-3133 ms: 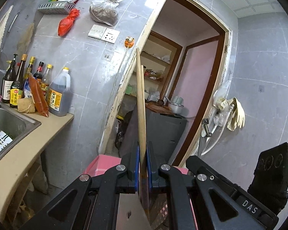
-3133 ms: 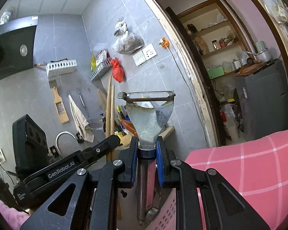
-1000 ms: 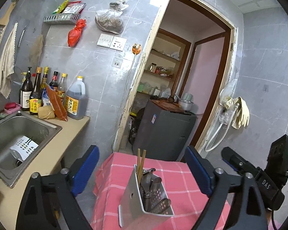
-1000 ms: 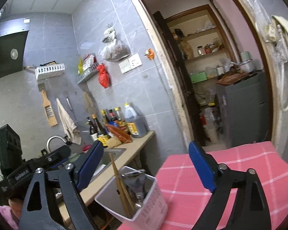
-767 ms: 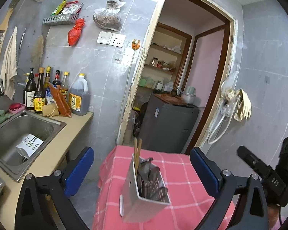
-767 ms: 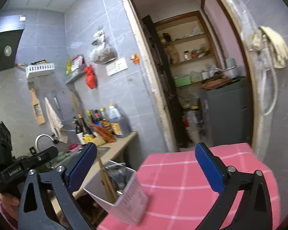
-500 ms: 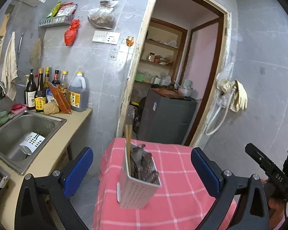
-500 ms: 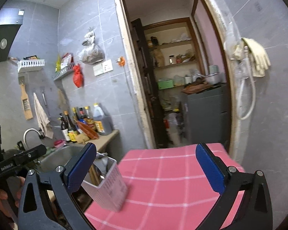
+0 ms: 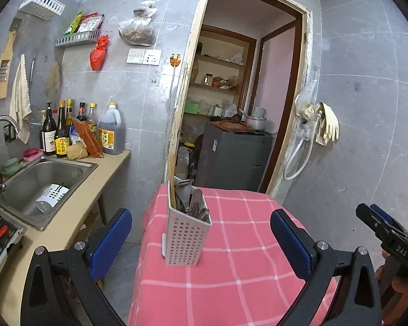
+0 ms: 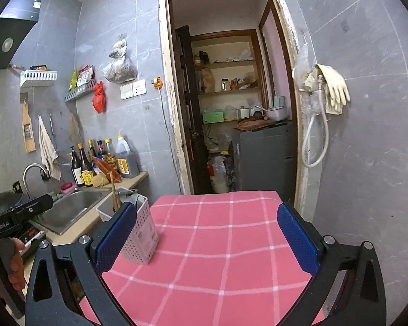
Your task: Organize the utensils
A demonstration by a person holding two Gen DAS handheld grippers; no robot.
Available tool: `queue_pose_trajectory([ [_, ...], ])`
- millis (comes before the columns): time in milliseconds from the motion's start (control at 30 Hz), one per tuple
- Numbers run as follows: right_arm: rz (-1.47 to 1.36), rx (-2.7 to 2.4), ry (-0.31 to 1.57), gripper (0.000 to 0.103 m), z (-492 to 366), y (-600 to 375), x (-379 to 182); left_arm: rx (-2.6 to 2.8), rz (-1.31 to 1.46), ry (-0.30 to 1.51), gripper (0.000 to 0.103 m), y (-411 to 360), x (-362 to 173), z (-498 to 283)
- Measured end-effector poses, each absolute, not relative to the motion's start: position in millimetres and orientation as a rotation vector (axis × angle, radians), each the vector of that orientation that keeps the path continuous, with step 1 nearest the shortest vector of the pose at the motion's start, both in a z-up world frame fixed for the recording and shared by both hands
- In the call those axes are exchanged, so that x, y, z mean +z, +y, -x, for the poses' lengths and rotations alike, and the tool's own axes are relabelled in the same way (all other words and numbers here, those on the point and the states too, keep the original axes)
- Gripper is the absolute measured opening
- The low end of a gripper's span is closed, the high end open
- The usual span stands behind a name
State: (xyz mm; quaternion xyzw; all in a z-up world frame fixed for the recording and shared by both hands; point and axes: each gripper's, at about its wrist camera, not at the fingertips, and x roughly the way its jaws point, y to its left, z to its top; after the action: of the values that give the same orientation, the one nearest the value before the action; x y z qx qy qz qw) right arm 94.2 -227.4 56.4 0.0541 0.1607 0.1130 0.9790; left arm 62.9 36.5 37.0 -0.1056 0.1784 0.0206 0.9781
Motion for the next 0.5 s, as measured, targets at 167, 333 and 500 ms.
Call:
queue_pose_trajectory([
  [167, -0.11, 0.208, 0.313, 0.102, -73.3, -231.0, 59.9, 0.052, 0.202, 0.347, 0.102, 31.3, 33.9, -43.4],
  [333, -0.115, 0.185, 0.305, 0.102, -52.1, -232.1, 60.7, 0.057, 0.177, 0.334, 0.102, 25.3, 30.9, -28.2],
  [500, -0.111, 0.171, 0.316, 0.102, -36.6, -233.0, 53.0, 0.051, 0.169, 0.349, 0.103, 20.7, 21.4, -17.8],
])
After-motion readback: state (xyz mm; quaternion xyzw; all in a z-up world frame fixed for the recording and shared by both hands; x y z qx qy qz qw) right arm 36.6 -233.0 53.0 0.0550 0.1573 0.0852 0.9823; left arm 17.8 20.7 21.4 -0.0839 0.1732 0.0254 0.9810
